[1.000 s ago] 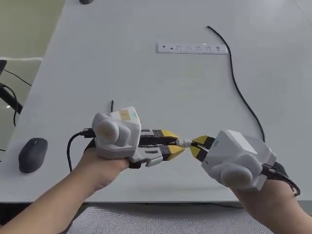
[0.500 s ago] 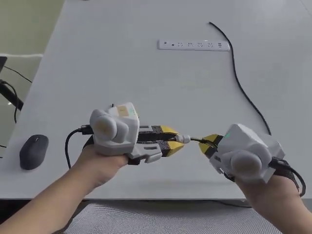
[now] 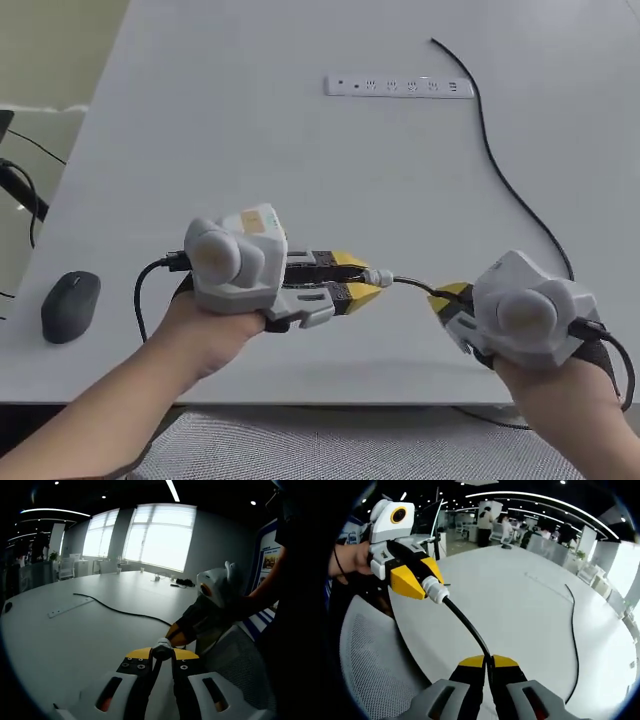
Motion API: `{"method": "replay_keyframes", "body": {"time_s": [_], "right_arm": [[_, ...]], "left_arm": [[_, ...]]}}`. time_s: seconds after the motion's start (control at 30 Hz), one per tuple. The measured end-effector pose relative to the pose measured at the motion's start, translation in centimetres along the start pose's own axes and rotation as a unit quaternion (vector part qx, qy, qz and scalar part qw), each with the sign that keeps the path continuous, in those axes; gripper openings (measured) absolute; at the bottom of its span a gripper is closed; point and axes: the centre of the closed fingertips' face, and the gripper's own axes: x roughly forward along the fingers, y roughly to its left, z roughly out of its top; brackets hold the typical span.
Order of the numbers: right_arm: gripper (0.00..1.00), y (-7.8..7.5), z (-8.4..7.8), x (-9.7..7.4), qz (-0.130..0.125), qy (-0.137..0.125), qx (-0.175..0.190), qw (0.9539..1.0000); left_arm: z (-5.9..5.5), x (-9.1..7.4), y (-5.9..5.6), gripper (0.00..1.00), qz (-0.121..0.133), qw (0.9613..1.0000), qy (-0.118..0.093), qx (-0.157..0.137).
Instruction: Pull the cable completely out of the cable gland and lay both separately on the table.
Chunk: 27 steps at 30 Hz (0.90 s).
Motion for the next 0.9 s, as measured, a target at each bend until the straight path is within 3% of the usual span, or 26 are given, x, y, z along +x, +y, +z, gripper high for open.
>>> {"method": "replay_keyframes", "body": {"time_s": [0.27, 0.47, 0.67, 0.9], "right_arm": [[0.00, 0.4, -0.7, 0.5, -0.001, 0.010, 0.066, 0.9977], [0.00, 0.9, -0.9, 0.6, 0.002, 0.014, 0.073, 0.9972], [0.00, 1.0, -0.7, 0.4, 0.002, 0.010, 0.056, 0.9984], [0.00, 0.5, 0.4, -0.6, -0.005, -0.014, 0.024, 0.9996]], "left_arm": [[-0.2, 0.2, -0.2, 0.15, -0.001, 1.0000, 0.004, 0.007], [-0.4, 0.0, -0.1, 0.15, -0.002, 0.9999, 0.007, 0.009], [-0.4, -0.1, -0.1, 0.15, -0.002, 1.0000, 0.005, 0.004], [-0.3, -0.6, 0.5, 0.15, 0.001, 1.0000, 0.006, 0.001]]}}
